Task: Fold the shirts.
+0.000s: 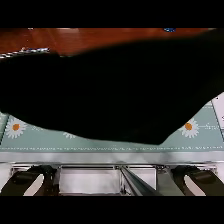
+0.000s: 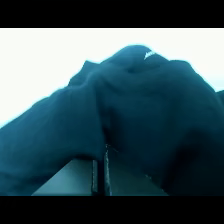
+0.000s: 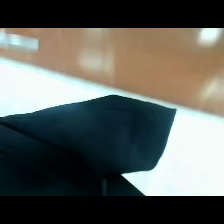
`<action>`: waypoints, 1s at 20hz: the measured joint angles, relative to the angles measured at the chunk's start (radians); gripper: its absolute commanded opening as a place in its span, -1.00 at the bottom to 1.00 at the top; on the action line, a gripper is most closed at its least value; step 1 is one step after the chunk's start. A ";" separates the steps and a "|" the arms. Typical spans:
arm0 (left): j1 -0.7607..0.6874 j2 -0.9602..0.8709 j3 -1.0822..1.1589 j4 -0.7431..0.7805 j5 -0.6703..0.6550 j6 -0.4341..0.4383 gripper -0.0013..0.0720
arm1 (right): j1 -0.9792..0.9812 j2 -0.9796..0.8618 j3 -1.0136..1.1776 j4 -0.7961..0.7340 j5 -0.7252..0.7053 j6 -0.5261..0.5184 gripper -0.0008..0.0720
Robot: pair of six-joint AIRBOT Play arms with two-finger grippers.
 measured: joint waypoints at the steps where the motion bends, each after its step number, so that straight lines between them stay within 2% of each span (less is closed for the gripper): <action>1: -0.015 0.030 -0.116 0.000 0.012 -0.006 -0.92 | 0.000 0.016 -0.065 -0.010 0.009 0.003 -0.91; 4: -0.043 0.092 -0.492 0.004 0.133 -0.032 -0.92 | 0.000 0.035 -0.285 -0.056 -0.001 0.021 -0.92; 7: -0.060 0.080 -0.775 -0.008 0.345 -0.042 -0.92 | 0.000 -0.020 -0.451 -0.076 -0.089 0.030 -0.92; 9: -0.074 0.022 -0.880 -0.032 0.505 -0.035 -0.92 | -0.001 -0.106 -0.507 -0.083 -0.168 0.037 -0.91; 12: -0.099 -0.135 -0.916 -0.066 0.739 0.002 -0.89 | -0.001 -0.280 -0.531 -0.078 -0.321 0.048 -0.91; 13: -0.104 -0.198 -0.899 -0.071 0.796 0.010 -0.70 | -0.002 -0.342 -0.524 -0.066 -0.366 0.055 -0.91; 14: -0.108 -0.263 -0.872 -0.077 0.837 0.015 -0.31 | -0.002 -0.407 -0.508 -0.054 -0.408 0.065 -0.84; 15: -0.110 -0.327 -0.837 -0.082 0.861 0.018 0.29 | -0.002 -0.468 -0.486 -0.046 -0.438 0.077 -0.34; 16: -0.111 -0.390 -0.791 -0.090 0.872 0.022 0.41 | -0.002 -0.529 -0.456 -0.037 -0.457 0.094 -0.03; 17: -0.106 -0.446 -0.740 -0.094 0.864 0.027 0.41 | -0.003 -0.588 -0.418 -0.019 -0.470 0.105 -0.03; 20: -0.047 -0.572 -0.539 -0.051 0.720 0.057 0.41 | -0.032 -0.711 -0.285 0.024 -0.432 0.130 -0.03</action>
